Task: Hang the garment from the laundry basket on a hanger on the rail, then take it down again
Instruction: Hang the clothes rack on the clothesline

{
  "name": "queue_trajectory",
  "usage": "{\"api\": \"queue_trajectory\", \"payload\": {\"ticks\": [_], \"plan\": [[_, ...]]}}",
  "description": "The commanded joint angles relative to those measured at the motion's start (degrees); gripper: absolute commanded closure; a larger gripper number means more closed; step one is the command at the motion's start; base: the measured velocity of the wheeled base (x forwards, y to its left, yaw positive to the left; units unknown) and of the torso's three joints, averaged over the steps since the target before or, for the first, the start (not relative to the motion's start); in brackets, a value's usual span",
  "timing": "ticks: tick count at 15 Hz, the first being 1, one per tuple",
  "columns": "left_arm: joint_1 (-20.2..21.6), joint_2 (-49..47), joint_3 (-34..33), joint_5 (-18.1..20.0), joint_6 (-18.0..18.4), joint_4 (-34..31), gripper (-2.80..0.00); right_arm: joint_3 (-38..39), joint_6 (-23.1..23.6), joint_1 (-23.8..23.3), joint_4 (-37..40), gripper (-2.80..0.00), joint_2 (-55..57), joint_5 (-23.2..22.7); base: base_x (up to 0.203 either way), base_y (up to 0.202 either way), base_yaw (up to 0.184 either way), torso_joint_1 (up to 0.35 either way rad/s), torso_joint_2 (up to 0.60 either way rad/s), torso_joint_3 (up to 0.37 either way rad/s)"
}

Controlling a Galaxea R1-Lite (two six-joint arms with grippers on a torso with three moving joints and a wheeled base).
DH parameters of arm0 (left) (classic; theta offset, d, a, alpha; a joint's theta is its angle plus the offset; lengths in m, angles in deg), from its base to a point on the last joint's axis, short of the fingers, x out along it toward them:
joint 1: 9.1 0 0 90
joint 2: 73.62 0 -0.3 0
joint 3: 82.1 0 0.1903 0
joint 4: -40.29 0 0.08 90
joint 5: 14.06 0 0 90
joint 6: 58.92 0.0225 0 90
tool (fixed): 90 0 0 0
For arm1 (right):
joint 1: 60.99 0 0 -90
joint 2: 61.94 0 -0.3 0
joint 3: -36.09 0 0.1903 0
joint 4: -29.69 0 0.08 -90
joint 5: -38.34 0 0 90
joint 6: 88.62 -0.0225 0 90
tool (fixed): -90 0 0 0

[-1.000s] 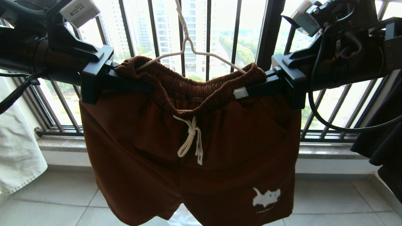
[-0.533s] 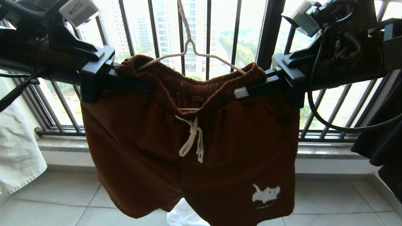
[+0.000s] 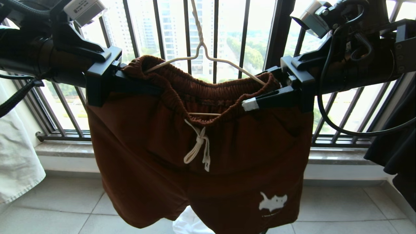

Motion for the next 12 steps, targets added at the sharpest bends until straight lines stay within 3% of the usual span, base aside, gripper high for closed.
{"api": "queue_trajectory", "payload": {"ticks": [1, 3, 7, 9, 12], "plan": [[0.09, -0.14, -0.12, 0.32, -0.52, 0.26, 0.0, 0.08, 0.17, -0.53, 0.19, -2.8, -0.36, -0.3, 0.0, 0.0, 0.0, 0.0, 0.0, 0.0], [0.09, -1.0, 0.09, 0.32, -0.95, 0.52, 0.0, 0.15, 0.1, -0.63, 0.23, -2.8, -1.11, -0.39, 0.0, 0.0, 0.0, 0.0, 0.0, 0.0], [0.01, -1.43, 0.13, -0.01, -7.47, 5.3, 0.0, 0.61, -0.76, -1.14, 0.45, -2.8, -3.69, -0.32, 0.0, 0.0, 0.0, 0.0, 0.0, 0.0], [0.06, -1.04, 0.14, -1.65, -11.28, 7.09, 0.0, 0.62, -4.04, -1.77, 0.31, -2.8, -6.05, -0.27, 0.0, 0.0, 0.0, 0.0, 0.0, 0.0], [0.13, -0.04, -0.55, -3.67, -13.75, 7.08, 0.0, 0.61, -10.68, -2.57, 0.18, -2.8, -10.61, 0.78, 0.0, 0.0, 0.0, 0.0, 0.0, 0.0]]}}
